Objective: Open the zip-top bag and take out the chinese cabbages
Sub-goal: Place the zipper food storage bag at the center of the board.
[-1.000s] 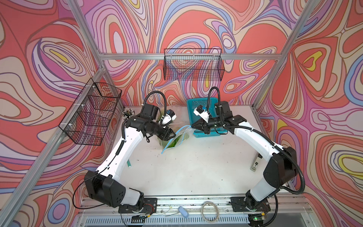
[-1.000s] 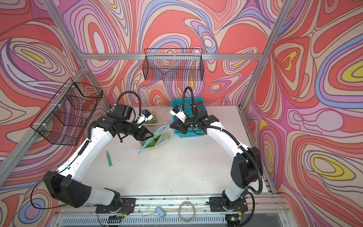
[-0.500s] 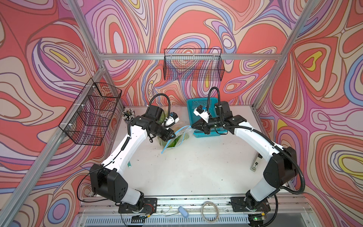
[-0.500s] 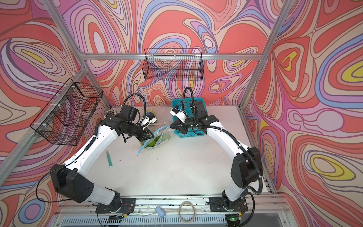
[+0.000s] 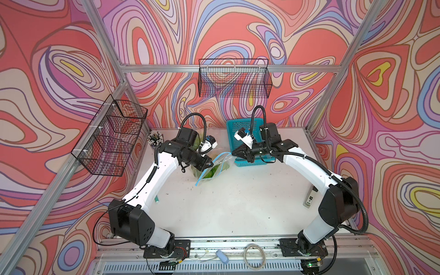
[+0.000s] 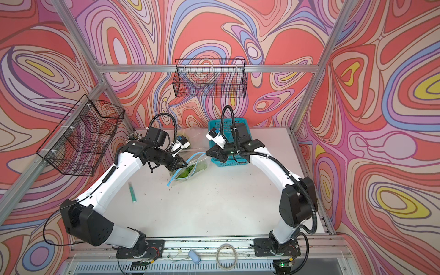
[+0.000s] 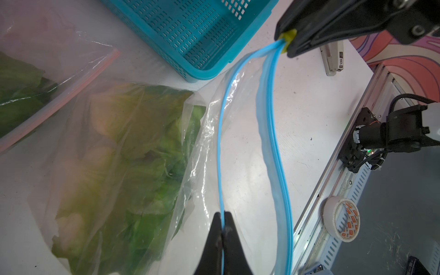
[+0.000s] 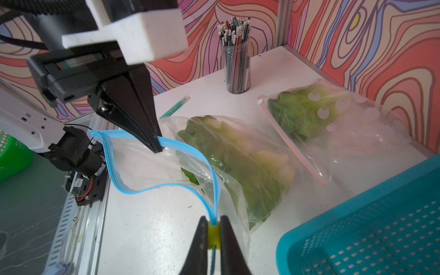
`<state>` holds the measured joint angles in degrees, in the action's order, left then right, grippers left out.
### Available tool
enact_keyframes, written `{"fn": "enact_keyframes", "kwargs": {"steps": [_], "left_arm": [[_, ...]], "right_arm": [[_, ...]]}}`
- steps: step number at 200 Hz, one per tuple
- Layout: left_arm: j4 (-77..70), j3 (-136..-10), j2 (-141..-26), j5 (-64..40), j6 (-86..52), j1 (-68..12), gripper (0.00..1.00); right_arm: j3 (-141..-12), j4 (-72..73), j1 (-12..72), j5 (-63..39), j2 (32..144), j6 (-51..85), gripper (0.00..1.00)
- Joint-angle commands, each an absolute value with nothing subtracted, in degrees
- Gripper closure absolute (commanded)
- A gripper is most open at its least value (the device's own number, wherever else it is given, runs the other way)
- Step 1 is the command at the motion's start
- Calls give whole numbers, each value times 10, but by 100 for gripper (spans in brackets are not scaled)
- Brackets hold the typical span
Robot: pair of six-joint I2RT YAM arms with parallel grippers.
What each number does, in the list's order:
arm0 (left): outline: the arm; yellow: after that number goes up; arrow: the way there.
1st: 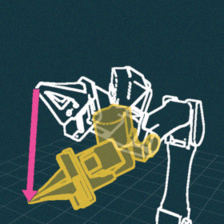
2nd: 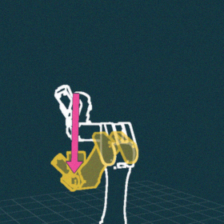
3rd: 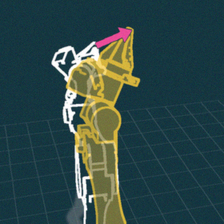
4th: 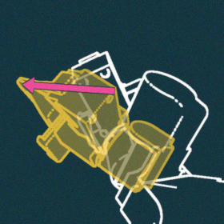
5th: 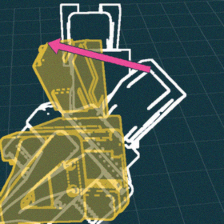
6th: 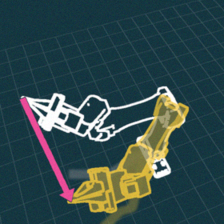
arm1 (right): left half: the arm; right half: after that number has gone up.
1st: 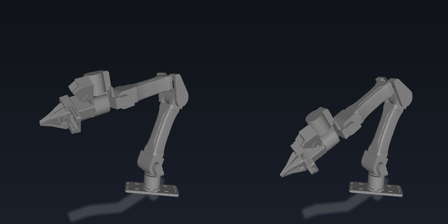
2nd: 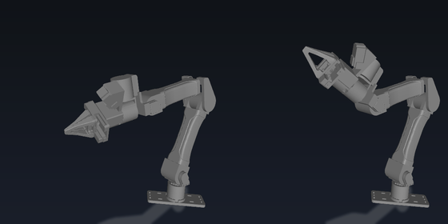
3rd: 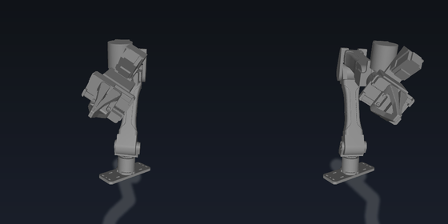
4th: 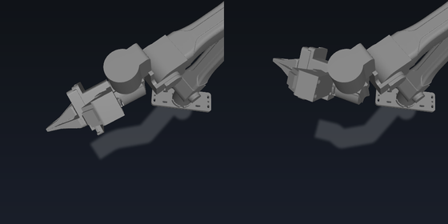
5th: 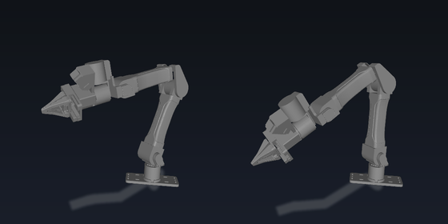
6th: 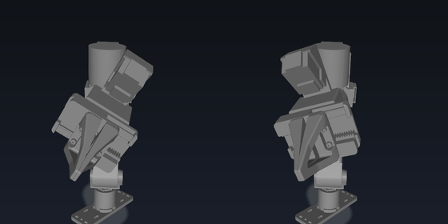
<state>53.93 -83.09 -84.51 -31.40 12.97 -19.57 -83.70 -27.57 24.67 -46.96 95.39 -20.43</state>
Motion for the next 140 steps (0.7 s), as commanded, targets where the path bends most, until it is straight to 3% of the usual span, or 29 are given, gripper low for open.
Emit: {"fn": "enact_keyframes", "kwargs": {"steps": [1,15,39,84,140], "left_arm": [[534,-837,-824,-312,100,-200,100],[532,-840,-818,-300,84,-201,100],[529,-846,-804,-282,54,-201,100],[505,-854,-757,-215,-22,-201,100],[492,-889,-710,-32,-102,-201,100]], "right_arm": [[-851,-257,245,-460,952,-197,44],[-843,-238,245,-445,943,-185,28],[-830,-206,245,-413,919,-158,15],[-777,-105,245,-339,851,-95,6],[-723,-24,245,-305,788,-53,4]]}}
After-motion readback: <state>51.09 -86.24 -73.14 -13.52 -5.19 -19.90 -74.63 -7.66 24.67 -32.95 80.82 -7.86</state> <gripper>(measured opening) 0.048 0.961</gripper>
